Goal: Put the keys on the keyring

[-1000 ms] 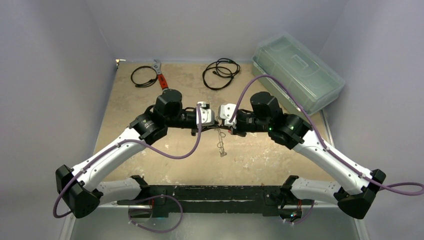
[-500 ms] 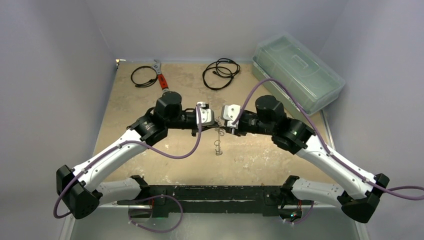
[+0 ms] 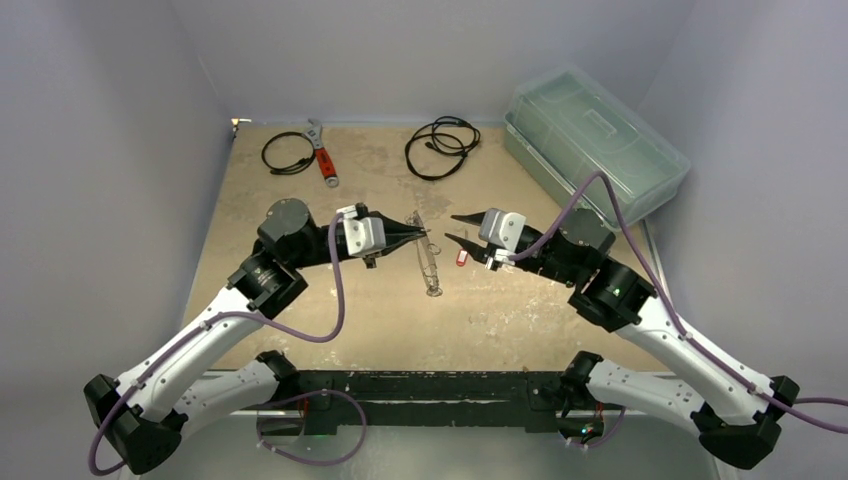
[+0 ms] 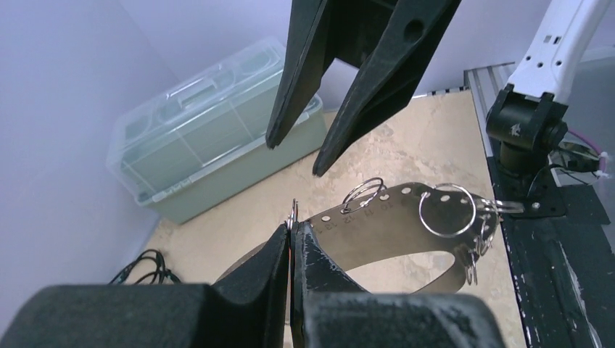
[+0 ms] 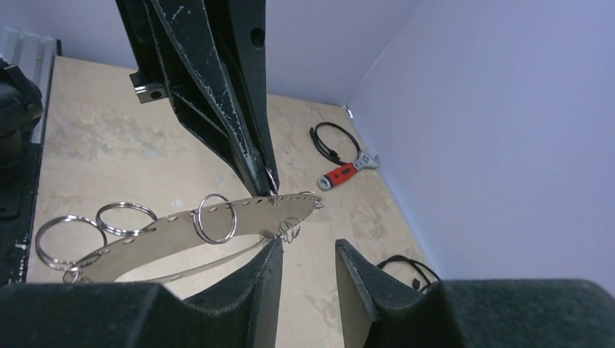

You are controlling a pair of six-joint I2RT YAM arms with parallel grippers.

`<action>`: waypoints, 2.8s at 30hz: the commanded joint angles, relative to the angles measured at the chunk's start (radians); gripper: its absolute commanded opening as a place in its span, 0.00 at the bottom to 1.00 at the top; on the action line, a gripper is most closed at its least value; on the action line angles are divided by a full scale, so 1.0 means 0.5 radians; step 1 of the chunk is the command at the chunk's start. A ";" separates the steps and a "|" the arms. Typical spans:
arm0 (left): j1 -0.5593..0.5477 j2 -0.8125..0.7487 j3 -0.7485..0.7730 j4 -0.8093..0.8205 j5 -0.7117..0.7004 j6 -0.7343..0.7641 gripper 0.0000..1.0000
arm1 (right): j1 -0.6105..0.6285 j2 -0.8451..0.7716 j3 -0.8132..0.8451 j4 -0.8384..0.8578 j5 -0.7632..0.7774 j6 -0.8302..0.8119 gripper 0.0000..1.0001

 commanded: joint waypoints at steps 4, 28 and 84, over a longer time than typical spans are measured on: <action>0.013 -0.070 -0.031 0.266 0.127 -0.111 0.00 | 0.003 0.046 0.021 0.226 -0.245 0.109 0.35; 0.012 -0.092 -0.038 0.323 0.195 -0.165 0.00 | 0.003 0.139 0.006 0.304 -0.354 0.144 0.22; 0.011 -0.321 -0.103 0.146 -0.435 0.047 0.46 | 0.003 0.253 0.020 0.331 -0.149 0.001 0.00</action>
